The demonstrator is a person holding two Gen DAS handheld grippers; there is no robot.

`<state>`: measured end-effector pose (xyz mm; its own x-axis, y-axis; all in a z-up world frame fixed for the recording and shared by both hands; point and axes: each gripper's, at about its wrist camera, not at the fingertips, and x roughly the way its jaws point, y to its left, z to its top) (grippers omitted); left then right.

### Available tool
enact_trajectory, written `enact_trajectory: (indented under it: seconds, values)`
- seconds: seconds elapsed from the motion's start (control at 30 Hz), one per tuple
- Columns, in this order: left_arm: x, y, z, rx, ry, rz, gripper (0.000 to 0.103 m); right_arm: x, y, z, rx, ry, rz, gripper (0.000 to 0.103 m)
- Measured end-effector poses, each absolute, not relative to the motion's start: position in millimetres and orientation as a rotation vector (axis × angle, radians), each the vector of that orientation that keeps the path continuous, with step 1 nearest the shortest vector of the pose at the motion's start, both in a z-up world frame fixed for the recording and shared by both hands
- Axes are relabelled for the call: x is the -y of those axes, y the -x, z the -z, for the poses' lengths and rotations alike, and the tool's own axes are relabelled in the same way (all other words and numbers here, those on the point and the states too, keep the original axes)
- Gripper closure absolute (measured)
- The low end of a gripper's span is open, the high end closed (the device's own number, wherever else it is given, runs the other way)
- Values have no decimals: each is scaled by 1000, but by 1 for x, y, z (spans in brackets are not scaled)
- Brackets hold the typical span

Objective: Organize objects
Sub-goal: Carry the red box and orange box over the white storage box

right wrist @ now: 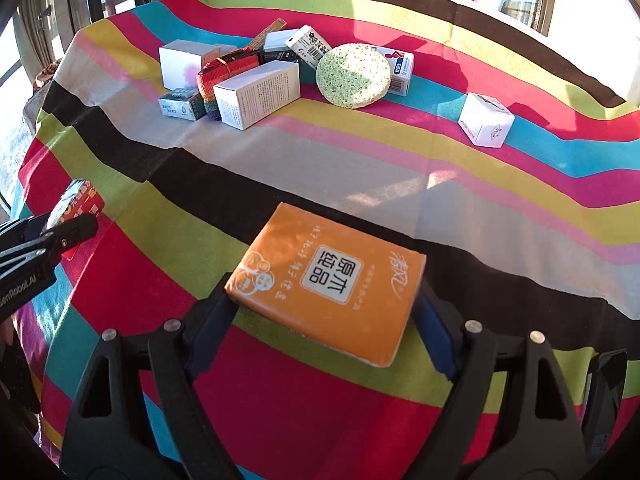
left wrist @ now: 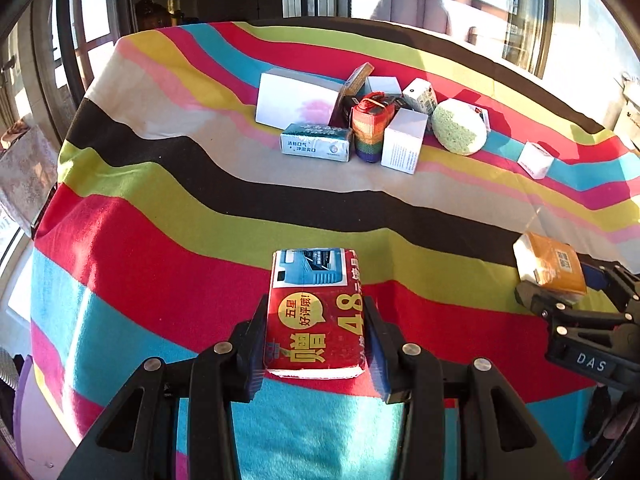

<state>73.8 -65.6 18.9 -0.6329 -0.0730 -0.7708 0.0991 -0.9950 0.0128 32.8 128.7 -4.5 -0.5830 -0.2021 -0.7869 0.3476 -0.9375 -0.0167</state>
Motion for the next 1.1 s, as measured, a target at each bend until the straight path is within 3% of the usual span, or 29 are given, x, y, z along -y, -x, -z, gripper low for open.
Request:
enact_trajectory:
  seconds: [0.3,1.1]
  values:
    - [51,-110,-22,35,-1298,2788,60,-139,-51,1,-207,-1222,2554,18]
    - [88,-168,-17,-45,-1307,2772,60,-88,-128,-14,-363,-1121,2414,18]
